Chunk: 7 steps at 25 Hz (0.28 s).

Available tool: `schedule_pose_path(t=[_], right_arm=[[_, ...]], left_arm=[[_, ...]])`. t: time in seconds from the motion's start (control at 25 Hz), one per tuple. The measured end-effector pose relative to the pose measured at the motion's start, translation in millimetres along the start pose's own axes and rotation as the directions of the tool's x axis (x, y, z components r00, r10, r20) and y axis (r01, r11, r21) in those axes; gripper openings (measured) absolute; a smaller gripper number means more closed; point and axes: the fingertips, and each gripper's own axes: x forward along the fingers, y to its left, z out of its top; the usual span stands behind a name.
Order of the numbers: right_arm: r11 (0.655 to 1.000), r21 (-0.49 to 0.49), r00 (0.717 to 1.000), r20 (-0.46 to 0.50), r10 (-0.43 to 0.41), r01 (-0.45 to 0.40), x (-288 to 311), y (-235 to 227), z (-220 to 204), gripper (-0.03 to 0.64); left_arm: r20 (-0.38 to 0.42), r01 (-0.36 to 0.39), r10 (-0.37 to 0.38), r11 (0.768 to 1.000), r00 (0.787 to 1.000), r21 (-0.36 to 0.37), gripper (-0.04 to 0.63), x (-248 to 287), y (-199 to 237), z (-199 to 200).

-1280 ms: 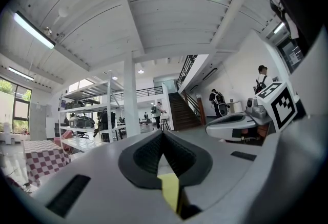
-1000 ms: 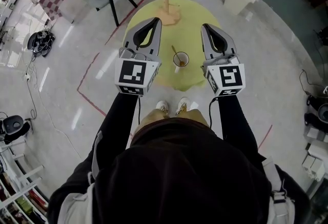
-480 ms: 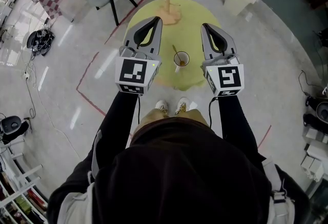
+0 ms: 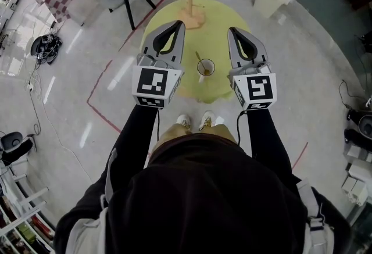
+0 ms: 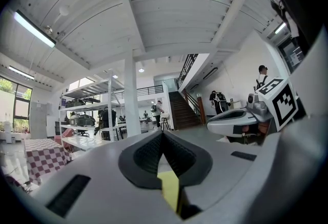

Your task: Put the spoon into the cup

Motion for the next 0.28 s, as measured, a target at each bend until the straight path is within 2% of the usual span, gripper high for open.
schedule_pose_path(t=[0.28], right_arm=[[1.0,0.005,1.0,0.0,-0.008,0.008,-2.1,-11.4,-4.4,0.026]], left_arm=[[-0.003,0.005,-0.005,1.0,1.0,0.004,0.014,8.6,-7.3,-0.7]])
